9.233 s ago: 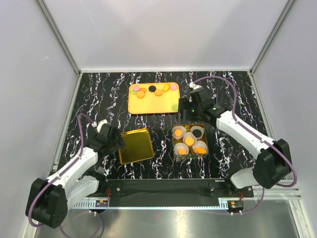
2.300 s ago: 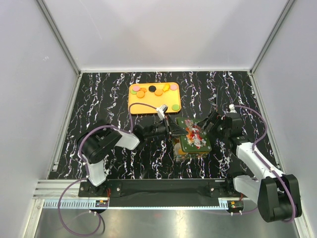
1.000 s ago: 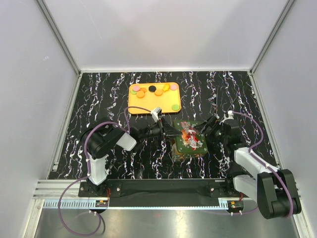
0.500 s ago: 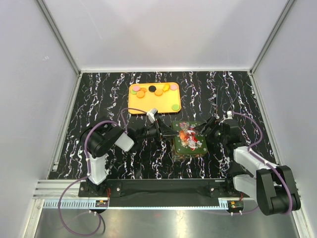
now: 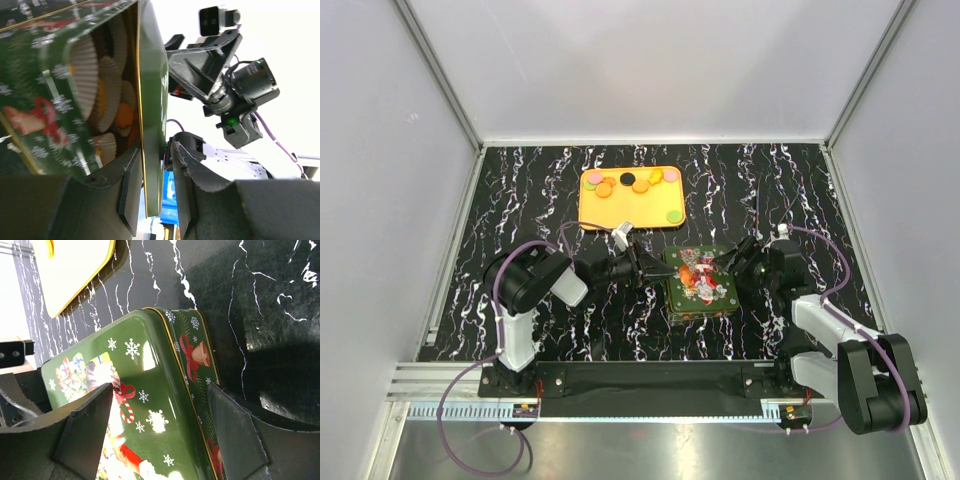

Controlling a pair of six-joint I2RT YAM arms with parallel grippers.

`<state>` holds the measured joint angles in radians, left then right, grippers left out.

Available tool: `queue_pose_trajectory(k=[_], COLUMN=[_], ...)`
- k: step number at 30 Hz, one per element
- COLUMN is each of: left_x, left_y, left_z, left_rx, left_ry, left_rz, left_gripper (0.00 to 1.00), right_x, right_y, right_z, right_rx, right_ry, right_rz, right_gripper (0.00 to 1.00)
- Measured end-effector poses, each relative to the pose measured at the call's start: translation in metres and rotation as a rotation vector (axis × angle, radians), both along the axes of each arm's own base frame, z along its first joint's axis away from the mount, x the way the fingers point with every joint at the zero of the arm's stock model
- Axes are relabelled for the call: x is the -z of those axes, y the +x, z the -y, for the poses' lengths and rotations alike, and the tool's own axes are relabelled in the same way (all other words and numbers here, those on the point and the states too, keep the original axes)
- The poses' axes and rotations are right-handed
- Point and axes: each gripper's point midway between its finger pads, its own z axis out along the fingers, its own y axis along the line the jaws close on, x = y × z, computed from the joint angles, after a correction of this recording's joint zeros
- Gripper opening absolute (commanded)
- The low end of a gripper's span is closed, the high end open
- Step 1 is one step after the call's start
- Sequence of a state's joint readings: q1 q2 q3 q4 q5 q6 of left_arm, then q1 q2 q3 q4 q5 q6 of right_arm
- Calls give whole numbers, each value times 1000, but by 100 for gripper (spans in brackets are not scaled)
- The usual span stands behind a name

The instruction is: Pack the cookies

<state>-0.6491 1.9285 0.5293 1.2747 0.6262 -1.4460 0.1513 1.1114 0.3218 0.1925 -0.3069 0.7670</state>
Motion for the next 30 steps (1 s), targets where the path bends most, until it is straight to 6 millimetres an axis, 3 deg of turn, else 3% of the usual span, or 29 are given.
queue_pose_trajectory(k=[9,24,30], left_x=[17,20,20], left_y=[2,4,4], left_z=[-10,-16,-18], left_rx=[-18,-25,-27], left_ry=[30,35,32], left_rz=[-42,-45,-39], left_gripper=[34,36,41], right_x=[2,5,5], right_y=[-2,-4,-4], right_z=[1,3,6], right_rx=[-4,-8,-2], right_ry=[-10,-33,-51], right_rz=[-9,-25,-28], right_gripper=[80,80,80])
